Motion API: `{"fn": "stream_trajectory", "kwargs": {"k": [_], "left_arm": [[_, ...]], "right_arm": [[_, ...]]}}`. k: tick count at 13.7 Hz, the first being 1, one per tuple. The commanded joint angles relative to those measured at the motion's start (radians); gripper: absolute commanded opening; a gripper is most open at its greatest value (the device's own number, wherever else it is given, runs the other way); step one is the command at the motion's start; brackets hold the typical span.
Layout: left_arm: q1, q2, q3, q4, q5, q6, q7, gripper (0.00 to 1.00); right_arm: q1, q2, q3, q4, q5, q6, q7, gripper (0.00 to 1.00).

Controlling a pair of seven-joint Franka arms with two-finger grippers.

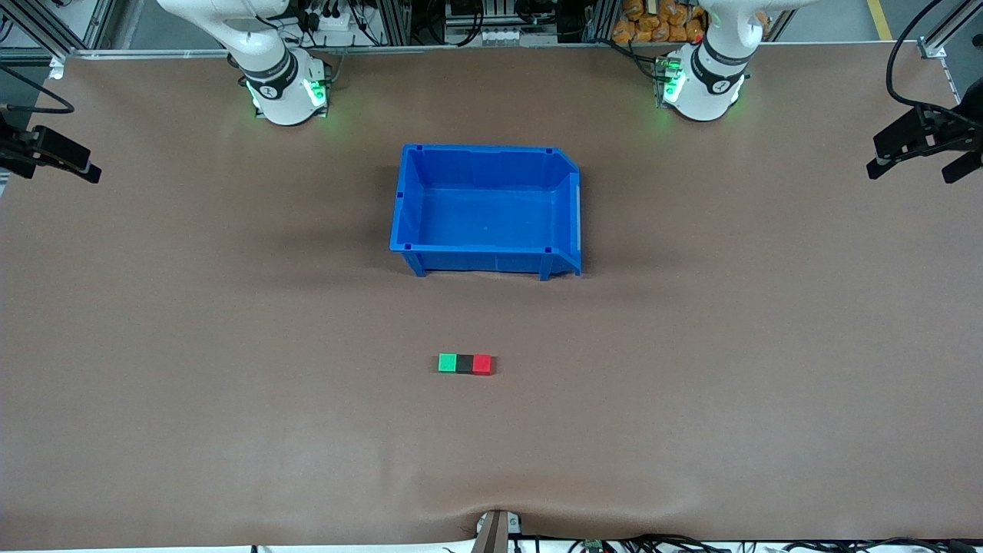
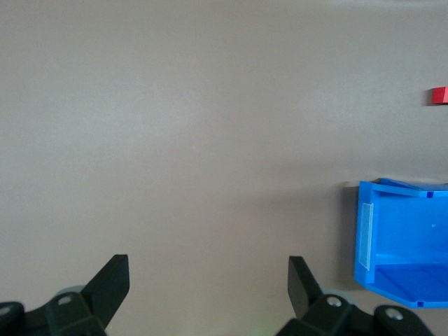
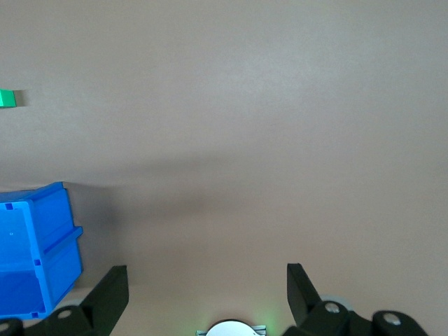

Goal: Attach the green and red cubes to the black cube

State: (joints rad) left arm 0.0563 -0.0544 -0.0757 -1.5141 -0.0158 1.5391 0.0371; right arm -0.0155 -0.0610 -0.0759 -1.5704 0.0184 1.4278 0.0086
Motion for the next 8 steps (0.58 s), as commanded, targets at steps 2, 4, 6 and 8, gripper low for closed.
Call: {"fn": "stream_trajectory", "kwargs": {"k": [2, 4, 6, 8], "left_arm": [[0.005, 0.031, -0.003, 0.046, 0.019, -0.010, 0.015, 1.00], [0.005, 0.031, -0.003, 0.041, 0.030, -0.017, 0.015, 1.00], [0.000, 0.031, -0.007, 0.043, 0.039, -0.023, 0.012, 1.00], [-0.001, 0.031, -0.009, 0.041, 0.027, -0.034, -0.044, 1.00]], "right_arm": [[-0.023, 0.001, 0.008, 0.013, 0.018, -0.013, -0.022, 1.00], [-0.021, 0.003, 0.008, 0.015, 0.018, -0.012, -0.022, 1.00], [-0.020, 0.003, 0.008, 0.013, 0.018, -0.013, -0.022, 1.00], [-0.021, 0.003, 0.008, 0.013, 0.018, -0.015, -0.022, 1.00]]}}
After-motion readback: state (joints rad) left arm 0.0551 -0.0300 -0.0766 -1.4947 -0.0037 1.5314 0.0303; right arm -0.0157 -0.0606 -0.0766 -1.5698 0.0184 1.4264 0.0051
